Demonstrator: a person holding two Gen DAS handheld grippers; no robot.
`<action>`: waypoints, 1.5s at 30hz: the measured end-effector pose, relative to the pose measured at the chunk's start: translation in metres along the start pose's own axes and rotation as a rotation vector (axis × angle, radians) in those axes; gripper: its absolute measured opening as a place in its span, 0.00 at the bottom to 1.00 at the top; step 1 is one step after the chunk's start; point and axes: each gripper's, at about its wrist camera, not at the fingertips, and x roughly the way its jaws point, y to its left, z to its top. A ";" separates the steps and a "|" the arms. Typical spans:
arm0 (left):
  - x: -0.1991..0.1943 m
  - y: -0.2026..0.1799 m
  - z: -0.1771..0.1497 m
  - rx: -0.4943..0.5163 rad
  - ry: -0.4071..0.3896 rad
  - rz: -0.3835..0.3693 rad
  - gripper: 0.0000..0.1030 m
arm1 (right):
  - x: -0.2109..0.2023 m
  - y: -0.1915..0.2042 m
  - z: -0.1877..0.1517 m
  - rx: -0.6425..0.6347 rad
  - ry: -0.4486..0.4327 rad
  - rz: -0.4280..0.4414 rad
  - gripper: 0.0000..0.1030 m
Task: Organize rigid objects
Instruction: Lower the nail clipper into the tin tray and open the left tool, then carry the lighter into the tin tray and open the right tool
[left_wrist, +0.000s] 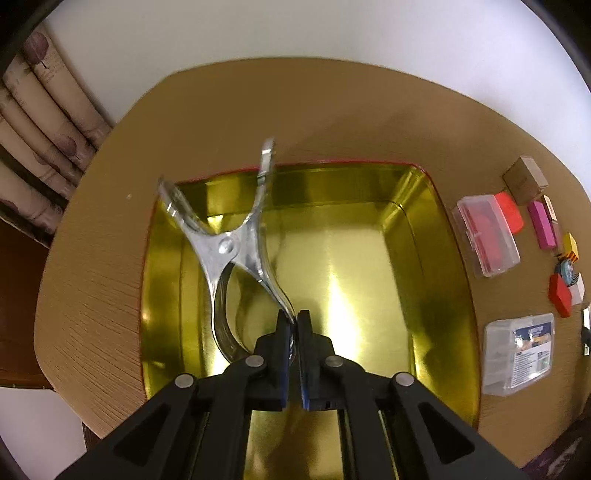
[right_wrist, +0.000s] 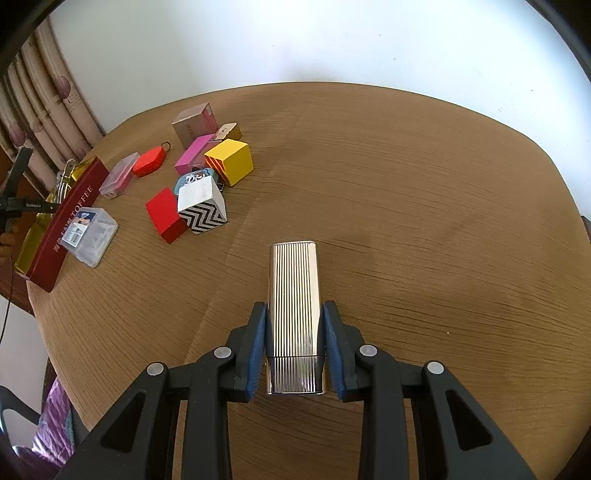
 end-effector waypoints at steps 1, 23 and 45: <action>-0.001 -0.002 -0.001 0.003 -0.005 0.012 0.07 | 0.000 0.000 0.000 0.002 0.000 -0.001 0.27; -0.112 0.031 -0.098 -0.237 -0.296 -0.016 0.25 | -0.064 0.083 0.058 0.008 -0.073 0.256 0.27; -0.090 0.050 -0.158 -0.323 -0.281 -0.004 0.25 | 0.097 0.348 0.162 -0.068 0.135 0.396 0.27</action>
